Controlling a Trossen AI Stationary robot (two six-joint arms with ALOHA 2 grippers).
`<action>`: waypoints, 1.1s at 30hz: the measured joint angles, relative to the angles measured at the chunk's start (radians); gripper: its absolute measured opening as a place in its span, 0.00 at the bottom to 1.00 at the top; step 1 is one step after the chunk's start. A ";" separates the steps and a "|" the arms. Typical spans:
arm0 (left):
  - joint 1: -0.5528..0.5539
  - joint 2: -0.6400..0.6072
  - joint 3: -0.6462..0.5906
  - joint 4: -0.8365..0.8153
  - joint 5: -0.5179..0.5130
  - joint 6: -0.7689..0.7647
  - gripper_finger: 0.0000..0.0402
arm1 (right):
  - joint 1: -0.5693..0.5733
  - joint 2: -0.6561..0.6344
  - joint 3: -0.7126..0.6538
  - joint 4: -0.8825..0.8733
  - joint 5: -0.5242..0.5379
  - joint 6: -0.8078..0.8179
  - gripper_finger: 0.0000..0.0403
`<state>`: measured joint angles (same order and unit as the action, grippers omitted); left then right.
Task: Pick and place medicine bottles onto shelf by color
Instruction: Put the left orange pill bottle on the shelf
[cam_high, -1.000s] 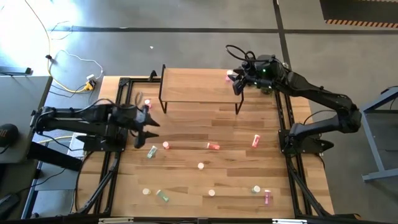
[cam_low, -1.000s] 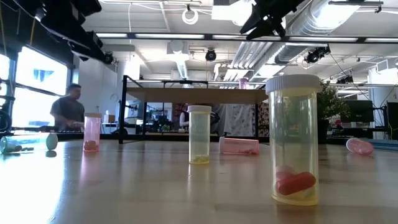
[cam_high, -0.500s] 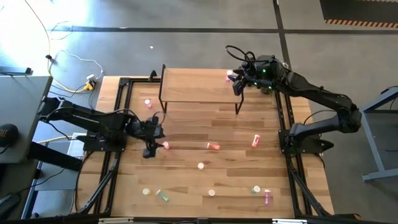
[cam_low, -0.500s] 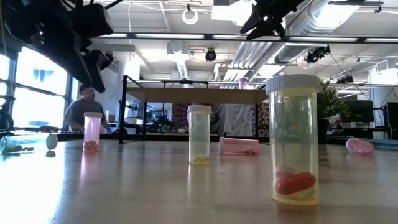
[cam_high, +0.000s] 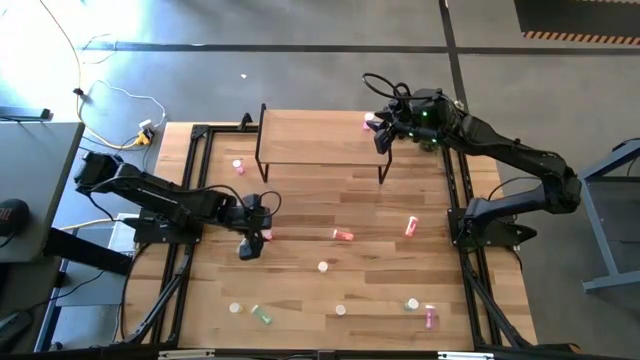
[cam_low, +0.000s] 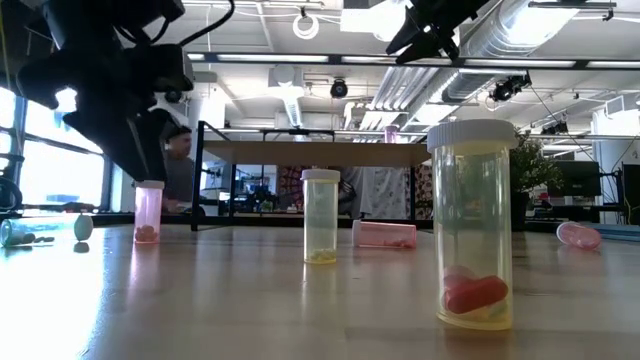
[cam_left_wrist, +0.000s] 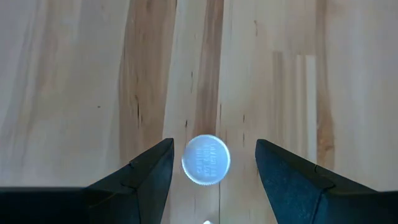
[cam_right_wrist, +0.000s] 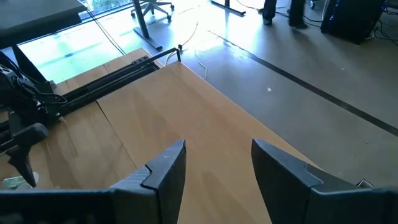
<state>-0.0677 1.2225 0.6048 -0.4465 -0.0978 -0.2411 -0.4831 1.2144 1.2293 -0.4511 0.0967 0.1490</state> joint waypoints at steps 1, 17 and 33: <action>0.000 0.010 0.000 0.002 0.000 -0.012 0.54 | 0.000 0.000 0.000 0.000 0.000 0.000 0.43; 0.000 0.073 0.000 0.000 -0.045 -0.081 0.37 | 0.000 0.000 0.000 0.000 0.000 -0.019 0.43; 0.012 0.072 0.049 -0.008 0.051 -0.070 0.28 | 0.000 0.000 0.000 0.000 0.000 -0.018 0.43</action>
<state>-0.0553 1.2949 0.6534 -0.4544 -0.0467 -0.3114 -0.4831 1.2140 1.2293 -0.4507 0.0971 0.1306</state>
